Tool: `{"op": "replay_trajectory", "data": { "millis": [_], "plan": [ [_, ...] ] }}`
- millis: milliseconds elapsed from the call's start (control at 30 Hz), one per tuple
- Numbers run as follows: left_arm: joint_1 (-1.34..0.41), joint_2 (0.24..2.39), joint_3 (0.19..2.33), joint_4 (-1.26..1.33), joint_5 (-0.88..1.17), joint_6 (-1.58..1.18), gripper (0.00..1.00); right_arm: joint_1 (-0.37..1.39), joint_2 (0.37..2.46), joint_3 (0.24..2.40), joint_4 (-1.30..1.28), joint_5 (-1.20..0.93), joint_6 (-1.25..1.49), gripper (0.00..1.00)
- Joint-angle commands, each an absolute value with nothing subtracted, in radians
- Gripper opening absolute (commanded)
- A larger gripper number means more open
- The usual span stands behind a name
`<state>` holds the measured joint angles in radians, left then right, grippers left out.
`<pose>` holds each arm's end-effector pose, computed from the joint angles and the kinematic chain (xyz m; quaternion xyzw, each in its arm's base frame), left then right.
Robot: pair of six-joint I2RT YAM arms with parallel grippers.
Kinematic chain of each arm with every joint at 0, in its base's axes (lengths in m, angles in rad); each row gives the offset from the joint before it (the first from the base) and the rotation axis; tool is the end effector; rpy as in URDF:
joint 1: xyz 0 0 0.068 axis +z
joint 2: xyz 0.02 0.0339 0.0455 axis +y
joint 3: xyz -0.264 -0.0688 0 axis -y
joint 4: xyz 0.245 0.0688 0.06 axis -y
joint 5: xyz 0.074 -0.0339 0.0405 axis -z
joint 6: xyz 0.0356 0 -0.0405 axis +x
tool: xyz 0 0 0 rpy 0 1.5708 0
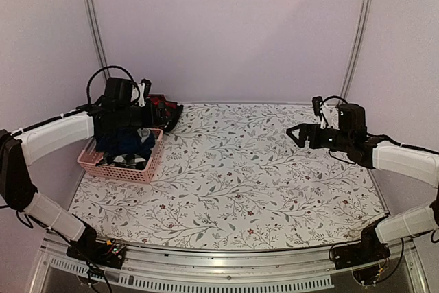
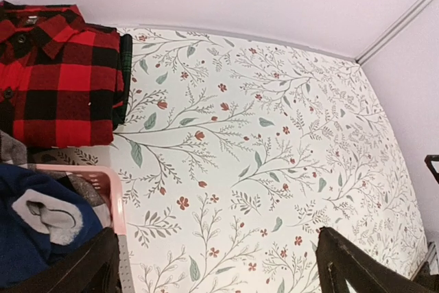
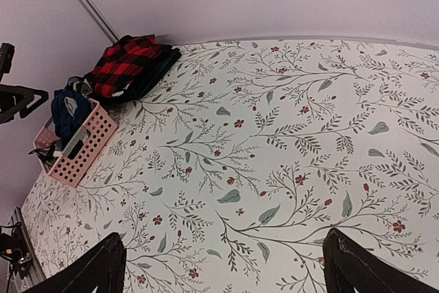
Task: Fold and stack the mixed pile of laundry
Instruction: Pick up the crumpled T-shirt from the bin.
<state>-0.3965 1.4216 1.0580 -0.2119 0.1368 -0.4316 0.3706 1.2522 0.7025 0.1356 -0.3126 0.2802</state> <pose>0.2958 -0.1291 0.2840 0.0172 0.8771 -0.2466 0.4118 0.2536 0.1103 0.2440 -0.1224 0.8225 0.2961 0.4700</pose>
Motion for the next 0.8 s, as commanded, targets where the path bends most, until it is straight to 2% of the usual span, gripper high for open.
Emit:
{"op": "replay_trajectory", "data": {
  "millis": [0, 133, 267, 433, 700, 767],
  "plan": [
    [-0.331, 1.425, 1.116, -0.251, 0.024, -0.498, 1.00, 0.359, 1.236, 0.680, 0.179, -0.238, 0.318, 0.99],
    [-0.159, 1.396, 1.061, -0.270, 0.083, -0.569, 1.00, 0.360, 1.267, 0.683, 0.189, -0.243, 0.316, 0.99],
    [-0.057, 1.372, 1.012, -0.306, 0.036, -0.608, 1.00, 0.360, 1.287, 0.683, 0.219, -0.278, 0.320, 0.99],
    [0.064, 1.383, 0.927, -0.288, 0.049, -0.662, 1.00, 0.360, 1.366, 0.765, 0.126, -0.350, 0.298, 0.99],
    [0.090, 1.492, 0.859, -0.142, 0.137, -0.647, 1.00, 0.359, 1.439, 0.784, 0.146, -0.461, 0.307, 0.99],
    [0.089, 1.525, 0.865, -0.127, 0.165, -0.658, 0.97, 0.359, 1.448, 0.792, 0.146, -0.477, 0.309, 0.99]
  ]
}}
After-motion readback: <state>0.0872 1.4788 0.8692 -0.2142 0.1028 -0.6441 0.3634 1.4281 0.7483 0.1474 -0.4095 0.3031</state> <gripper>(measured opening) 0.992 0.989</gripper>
